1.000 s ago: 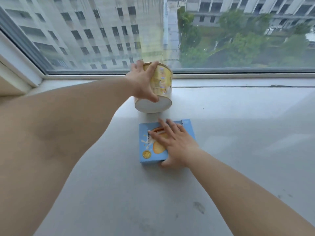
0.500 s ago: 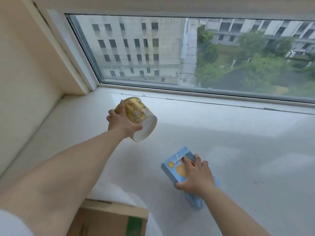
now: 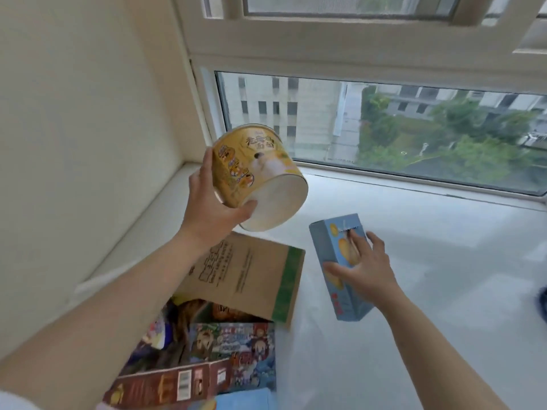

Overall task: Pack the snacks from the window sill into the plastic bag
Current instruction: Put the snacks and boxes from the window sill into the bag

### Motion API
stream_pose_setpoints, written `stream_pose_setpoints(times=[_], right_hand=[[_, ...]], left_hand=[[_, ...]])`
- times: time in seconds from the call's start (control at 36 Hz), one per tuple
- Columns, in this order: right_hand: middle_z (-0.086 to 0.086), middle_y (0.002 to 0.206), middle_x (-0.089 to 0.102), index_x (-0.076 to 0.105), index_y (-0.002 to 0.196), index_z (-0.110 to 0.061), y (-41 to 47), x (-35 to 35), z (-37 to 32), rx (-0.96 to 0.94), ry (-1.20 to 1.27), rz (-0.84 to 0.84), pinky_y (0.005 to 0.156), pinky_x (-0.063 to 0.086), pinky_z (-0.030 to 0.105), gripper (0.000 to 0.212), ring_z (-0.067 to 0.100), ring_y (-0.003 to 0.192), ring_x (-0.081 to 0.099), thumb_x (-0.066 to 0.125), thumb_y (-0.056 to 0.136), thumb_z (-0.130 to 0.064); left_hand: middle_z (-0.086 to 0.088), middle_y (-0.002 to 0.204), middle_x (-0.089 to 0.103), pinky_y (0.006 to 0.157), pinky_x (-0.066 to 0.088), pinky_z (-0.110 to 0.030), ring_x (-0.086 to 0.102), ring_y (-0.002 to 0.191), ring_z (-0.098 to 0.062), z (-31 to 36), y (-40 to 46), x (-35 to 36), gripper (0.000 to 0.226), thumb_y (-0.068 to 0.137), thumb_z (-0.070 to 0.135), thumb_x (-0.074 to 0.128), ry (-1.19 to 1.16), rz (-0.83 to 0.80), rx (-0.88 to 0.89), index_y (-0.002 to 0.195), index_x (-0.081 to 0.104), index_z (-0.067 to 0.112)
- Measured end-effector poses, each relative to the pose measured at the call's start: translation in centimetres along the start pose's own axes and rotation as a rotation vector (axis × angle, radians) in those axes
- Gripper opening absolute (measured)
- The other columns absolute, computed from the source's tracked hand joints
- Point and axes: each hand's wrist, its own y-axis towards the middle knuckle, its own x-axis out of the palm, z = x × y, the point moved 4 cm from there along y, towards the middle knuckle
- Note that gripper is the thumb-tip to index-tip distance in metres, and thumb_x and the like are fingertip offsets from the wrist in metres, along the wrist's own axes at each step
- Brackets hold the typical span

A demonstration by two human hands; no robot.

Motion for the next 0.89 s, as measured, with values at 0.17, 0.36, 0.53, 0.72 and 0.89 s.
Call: stream_pose_setpoints(times=[0.17, 0.36, 0.53, 0.72, 0.89], right_hand=[[-0.007, 0.141, 0.019, 0.030, 0.143, -0.032, -4.2, 0.9, -1.1, -0.017, 0.202, -0.009, 0.102, 0.037, 0.040, 0.110, 0.022, 0.129, 0.033, 0.057, 0.042, -0.068], [-0.003, 0.139, 0.023, 0.029, 0.144, -0.028, -7.7, 1.7, -1.7, -0.026, 0.380, -0.024, 0.094, 0.044, 0.036, 0.105, 0.016, 0.119, 0.039, 0.063, 0.050, -0.058], [-0.003, 0.135, 0.027, 0.029, 0.144, -0.027, -10.2, 3.1, -2.6, -0.004, 0.464, 0.014, 0.099, 0.045, 0.044, 0.114, 0.011, 0.113, 0.040, 0.063, 0.043, -0.064], [-0.004, 0.119, 0.053, 0.040, 0.129, -0.031, -11.8, 6.7, -4.8, -0.092, 0.746, -0.058, 0.068, 0.054, 0.020, 0.077, 0.012, 0.098, 0.062, 0.067, 0.059, -0.050], [-0.011, 0.109, 0.049, 0.047, 0.112, -0.038, -13.0, 9.8, -7.2, -0.111, 0.758, -0.046, 0.074, 0.053, 0.018, 0.056, -0.001, 0.093, 0.060, 0.069, 0.061, -0.039]], left_hand=[[0.003, 0.145, 0.025, 0.107, 0.037, -0.043, 0.032, 0.134, -0.017, -4.0, -9.3, -4.0, 0.118, 0.050, 0.067, 0.064, -0.029, -0.012, -0.121, 0.147, 0.000, 0.046], [0.006, 0.133, 0.025, 0.095, 0.031, -0.023, 0.032, 0.128, -0.015, -7.6, -15.4, -5.6, 0.110, 0.067, 0.042, 0.081, 0.250, -0.257, -0.094, 0.137, -0.002, 0.058], [-0.001, 0.137, 0.010, 0.100, 0.041, -0.046, 0.018, 0.129, -0.027, -9.8, -16.9, -7.4, 0.119, 0.046, 0.049, 0.080, 0.628, -0.225, 0.055, 0.128, -0.004, 0.070], [-0.005, 0.138, 0.013, 0.099, 0.043, -0.051, 0.019, 0.130, -0.030, -10.9, -16.5, -9.1, 0.112, 0.041, 0.060, 0.067, 0.687, -0.306, 0.058, 0.129, -0.001, 0.069], [-0.001, 0.138, 0.013, 0.095, 0.046, -0.045, 0.020, 0.130, -0.023, -12.4, -17.4, -9.3, 0.112, 0.043, 0.068, 0.064, 0.722, -0.438, 0.065, 0.124, -0.013, 0.075]])
